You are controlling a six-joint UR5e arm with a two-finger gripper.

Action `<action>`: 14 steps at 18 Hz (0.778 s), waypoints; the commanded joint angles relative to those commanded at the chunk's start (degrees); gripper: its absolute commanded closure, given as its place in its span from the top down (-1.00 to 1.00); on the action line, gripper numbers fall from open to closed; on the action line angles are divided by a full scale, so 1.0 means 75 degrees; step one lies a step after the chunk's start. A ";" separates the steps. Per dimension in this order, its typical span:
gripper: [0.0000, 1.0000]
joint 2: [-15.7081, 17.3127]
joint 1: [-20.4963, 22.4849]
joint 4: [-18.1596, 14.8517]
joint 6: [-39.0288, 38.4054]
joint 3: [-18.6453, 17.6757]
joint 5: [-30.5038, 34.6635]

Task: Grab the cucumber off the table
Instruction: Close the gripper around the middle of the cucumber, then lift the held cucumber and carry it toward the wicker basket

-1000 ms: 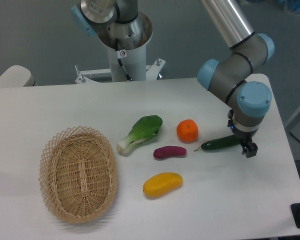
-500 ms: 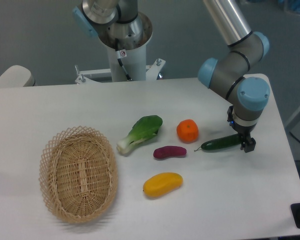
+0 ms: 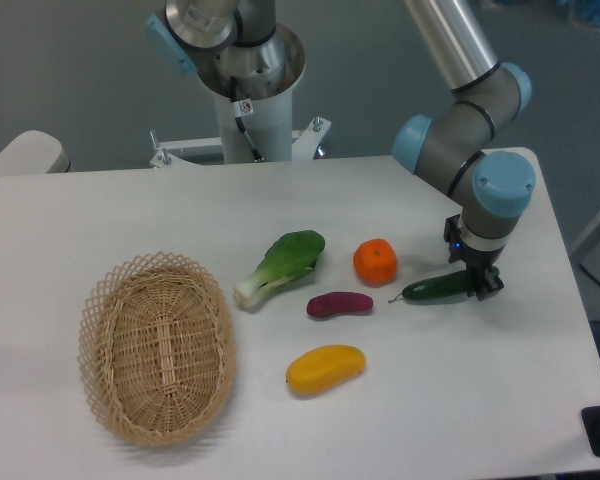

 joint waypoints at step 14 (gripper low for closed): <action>-0.57 0.0351 -0.0631 -0.1567 -0.0900 0.1463 -0.0023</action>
